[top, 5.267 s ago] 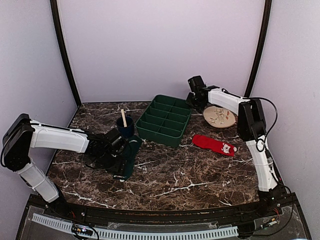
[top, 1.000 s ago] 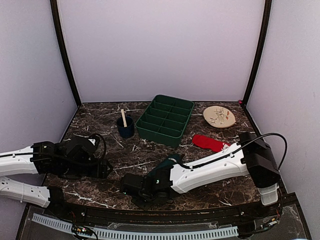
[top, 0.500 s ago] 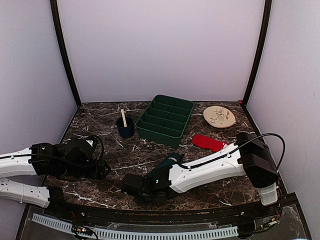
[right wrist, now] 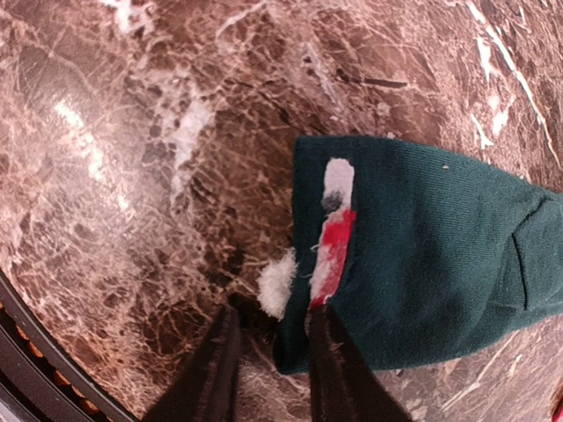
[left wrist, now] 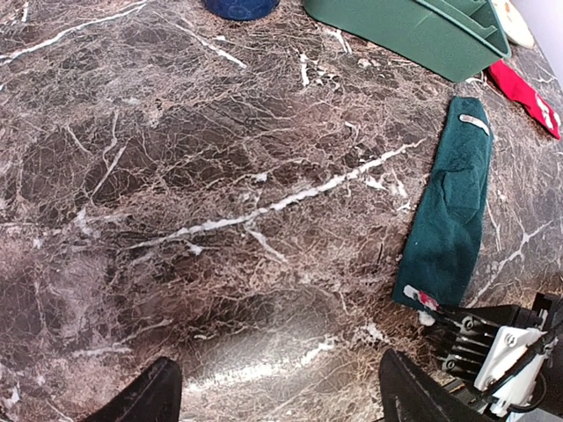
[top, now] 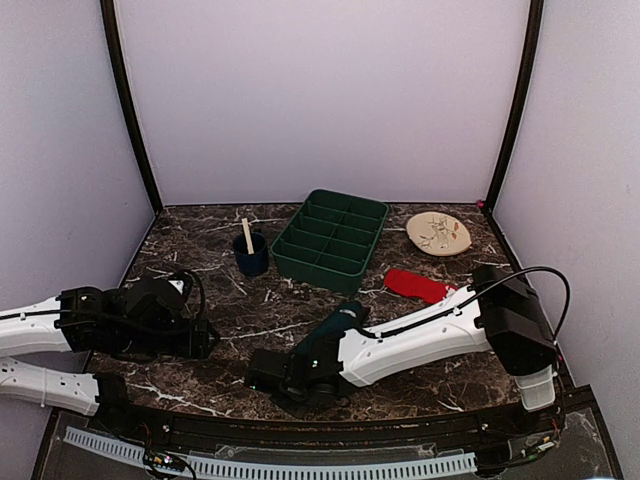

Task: Roll the socks
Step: Pick up the sock from the center of the board.

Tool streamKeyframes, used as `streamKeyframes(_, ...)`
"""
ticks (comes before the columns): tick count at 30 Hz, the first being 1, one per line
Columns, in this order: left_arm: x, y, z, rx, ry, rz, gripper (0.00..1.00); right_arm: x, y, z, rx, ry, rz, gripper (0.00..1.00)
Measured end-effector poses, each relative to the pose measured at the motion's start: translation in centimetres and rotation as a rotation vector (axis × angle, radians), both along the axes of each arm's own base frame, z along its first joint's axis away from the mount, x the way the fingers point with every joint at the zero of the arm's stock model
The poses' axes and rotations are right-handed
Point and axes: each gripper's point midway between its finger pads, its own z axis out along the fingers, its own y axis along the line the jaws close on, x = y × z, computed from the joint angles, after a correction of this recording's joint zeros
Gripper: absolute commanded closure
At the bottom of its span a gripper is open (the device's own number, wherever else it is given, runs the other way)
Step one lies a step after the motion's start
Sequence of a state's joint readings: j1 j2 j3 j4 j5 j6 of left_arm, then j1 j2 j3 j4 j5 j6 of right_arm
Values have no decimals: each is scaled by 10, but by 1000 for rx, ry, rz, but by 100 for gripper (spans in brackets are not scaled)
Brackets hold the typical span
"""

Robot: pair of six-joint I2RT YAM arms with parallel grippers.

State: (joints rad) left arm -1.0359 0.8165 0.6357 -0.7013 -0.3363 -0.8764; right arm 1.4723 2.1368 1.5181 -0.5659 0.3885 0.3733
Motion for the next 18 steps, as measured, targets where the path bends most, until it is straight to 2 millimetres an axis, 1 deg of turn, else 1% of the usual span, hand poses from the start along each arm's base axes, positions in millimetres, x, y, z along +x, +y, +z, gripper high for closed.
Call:
streamKeyframes(4,0,1,-1,1,1,3,20,3,-2,-1,-4,-13,-4,99)
streamKeyframes(13,0,1,0,-3,-6,3,20,10,-4,-3,13,-11,-17,100)
streamKeyframes(18,1,-2,-2,-7,-21,-30,19,11,-7,-2,88,89,-15,100)
